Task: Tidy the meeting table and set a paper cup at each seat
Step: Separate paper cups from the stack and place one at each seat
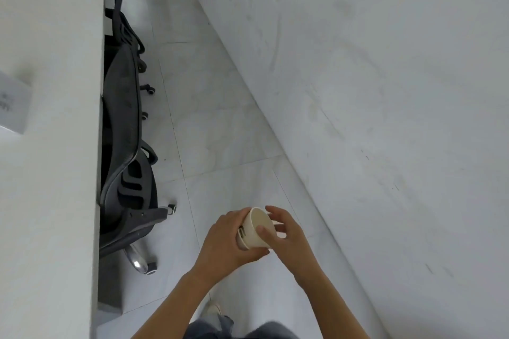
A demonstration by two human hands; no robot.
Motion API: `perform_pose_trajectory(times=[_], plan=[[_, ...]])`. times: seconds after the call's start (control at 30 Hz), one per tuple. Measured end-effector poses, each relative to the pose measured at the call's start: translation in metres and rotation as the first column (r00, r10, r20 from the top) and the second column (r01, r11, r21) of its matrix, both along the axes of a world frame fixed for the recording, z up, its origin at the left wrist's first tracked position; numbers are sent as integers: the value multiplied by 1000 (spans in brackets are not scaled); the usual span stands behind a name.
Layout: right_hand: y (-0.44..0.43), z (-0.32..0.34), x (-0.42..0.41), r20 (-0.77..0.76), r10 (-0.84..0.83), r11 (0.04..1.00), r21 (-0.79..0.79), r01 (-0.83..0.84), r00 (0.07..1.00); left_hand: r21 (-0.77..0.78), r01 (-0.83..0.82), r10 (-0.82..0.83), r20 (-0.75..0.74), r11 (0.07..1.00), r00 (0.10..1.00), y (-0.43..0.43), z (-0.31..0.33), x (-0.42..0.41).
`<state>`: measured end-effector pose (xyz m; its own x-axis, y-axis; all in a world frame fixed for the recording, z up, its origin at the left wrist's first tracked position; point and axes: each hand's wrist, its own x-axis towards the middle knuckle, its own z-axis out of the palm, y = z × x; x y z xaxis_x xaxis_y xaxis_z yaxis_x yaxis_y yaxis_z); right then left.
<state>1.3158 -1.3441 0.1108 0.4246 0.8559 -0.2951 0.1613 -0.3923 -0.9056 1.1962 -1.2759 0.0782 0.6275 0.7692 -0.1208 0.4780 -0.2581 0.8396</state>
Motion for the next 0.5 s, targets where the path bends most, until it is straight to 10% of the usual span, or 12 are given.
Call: perform_pose_trajectory(times=[0.5], plan=[[131,-9,170,-25,137,990,27,-136,990,-76,-213,212,-23,974,977,104,-5,145]])
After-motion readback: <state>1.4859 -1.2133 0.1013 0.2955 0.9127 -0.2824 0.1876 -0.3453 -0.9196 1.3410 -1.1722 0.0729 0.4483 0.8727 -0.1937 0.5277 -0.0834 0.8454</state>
